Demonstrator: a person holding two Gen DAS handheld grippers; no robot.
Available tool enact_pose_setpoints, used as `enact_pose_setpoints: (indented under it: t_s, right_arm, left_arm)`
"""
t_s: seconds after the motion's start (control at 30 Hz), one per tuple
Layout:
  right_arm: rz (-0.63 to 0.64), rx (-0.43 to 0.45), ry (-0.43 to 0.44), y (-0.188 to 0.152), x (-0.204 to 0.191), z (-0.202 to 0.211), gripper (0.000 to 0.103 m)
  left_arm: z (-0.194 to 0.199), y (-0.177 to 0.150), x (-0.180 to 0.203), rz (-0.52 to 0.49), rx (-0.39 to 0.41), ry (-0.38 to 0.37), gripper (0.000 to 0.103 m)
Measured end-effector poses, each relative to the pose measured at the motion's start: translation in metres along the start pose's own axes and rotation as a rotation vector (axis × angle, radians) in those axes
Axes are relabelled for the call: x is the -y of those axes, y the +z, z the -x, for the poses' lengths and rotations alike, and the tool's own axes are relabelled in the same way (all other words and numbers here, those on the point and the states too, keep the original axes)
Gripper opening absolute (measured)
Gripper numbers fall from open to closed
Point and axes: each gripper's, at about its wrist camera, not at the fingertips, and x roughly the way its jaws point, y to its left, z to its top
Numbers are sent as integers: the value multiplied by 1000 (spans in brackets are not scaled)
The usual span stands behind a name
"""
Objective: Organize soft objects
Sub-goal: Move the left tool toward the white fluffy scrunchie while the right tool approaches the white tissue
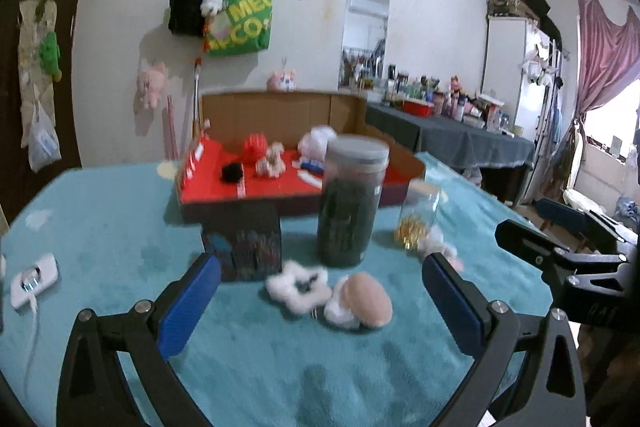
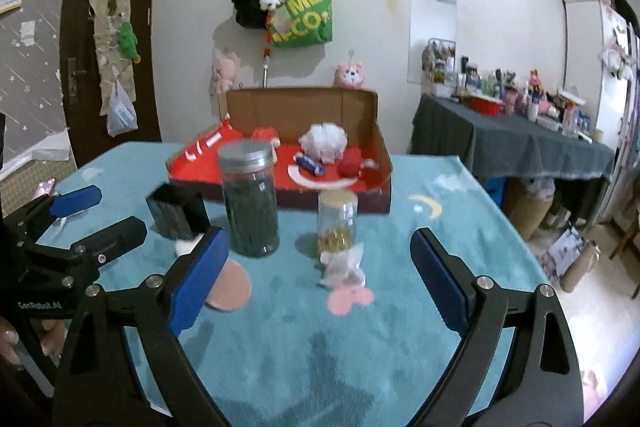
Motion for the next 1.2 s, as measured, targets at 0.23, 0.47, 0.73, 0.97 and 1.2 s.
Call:
enact_pose_setpoints:
  t_s: [0.23, 0.47, 0.73, 0.97, 1.2]
  right_arm:
    - [-23, -84, 1, -30, 2, -20, 93]
    - [-39, -139, 5, -41, 4, -33, 93]
    - [-42, -179, 15, -43, 7, -43, 93]
    - [-35, -230, 28, -37, 14, -61, 93]
    - [-38, -286, 65, -24, 32, -82, 93]
  left_arm:
    - [-22, -24, -8, 33, -89, 15, 103]
    - [-32, -31, -12, 48, -138, 21, 103]
    - [-42, -28, -17, 49, -183, 25, 103]
    - [-53, -20, -16, 34, -250, -34, 103]
    - [-64, -7, -10, 7, -266, -49, 101]
